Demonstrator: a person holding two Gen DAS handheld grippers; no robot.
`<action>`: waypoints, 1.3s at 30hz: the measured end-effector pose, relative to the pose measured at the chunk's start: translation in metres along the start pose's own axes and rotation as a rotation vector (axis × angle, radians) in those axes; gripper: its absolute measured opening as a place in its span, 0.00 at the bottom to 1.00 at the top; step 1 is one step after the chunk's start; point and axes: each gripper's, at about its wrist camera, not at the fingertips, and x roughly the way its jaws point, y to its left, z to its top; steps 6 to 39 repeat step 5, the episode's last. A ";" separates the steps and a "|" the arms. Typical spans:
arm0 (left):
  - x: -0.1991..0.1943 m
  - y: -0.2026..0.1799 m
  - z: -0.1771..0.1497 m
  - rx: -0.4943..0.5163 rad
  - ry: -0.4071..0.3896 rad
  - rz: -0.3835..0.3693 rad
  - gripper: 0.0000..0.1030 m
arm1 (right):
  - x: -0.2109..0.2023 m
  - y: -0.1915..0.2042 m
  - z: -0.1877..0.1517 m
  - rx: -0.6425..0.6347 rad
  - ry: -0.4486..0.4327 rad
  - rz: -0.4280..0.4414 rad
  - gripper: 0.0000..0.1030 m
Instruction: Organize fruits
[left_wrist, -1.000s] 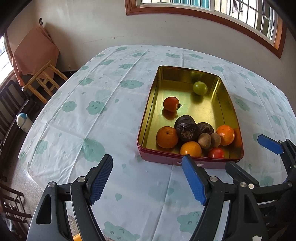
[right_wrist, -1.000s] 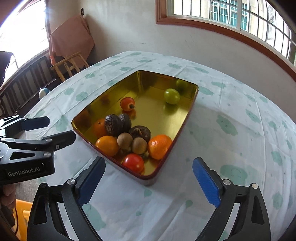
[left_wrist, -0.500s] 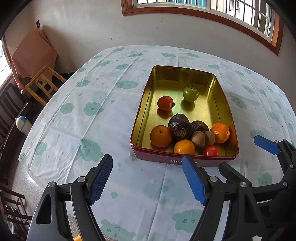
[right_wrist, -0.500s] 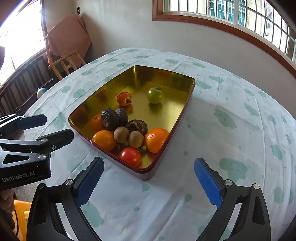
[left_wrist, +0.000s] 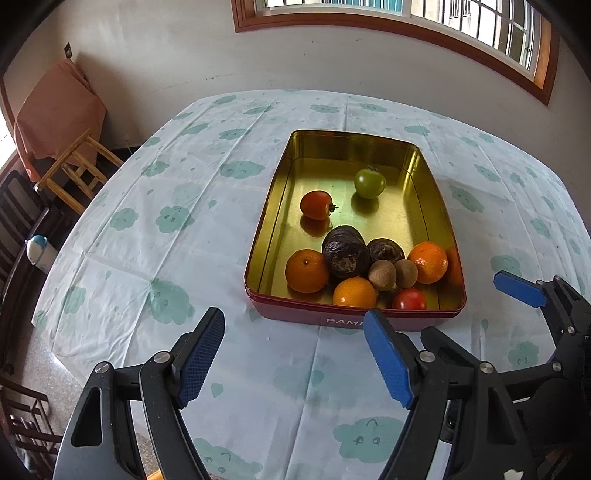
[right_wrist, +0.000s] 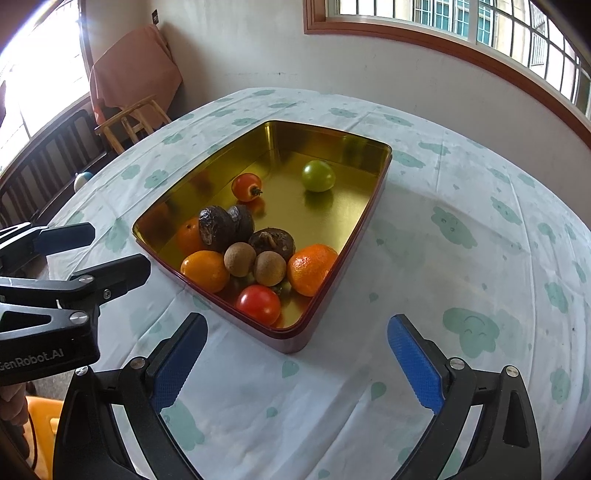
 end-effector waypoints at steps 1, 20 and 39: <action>0.000 -0.001 0.000 0.001 0.000 0.002 0.75 | 0.000 0.000 0.000 0.001 0.000 -0.002 0.95; 0.000 -0.002 0.000 0.005 0.002 -0.001 0.78 | 0.001 0.001 0.000 0.001 0.002 -0.004 0.95; 0.000 -0.002 0.000 0.005 0.002 -0.001 0.78 | 0.001 0.001 0.000 0.001 0.002 -0.004 0.95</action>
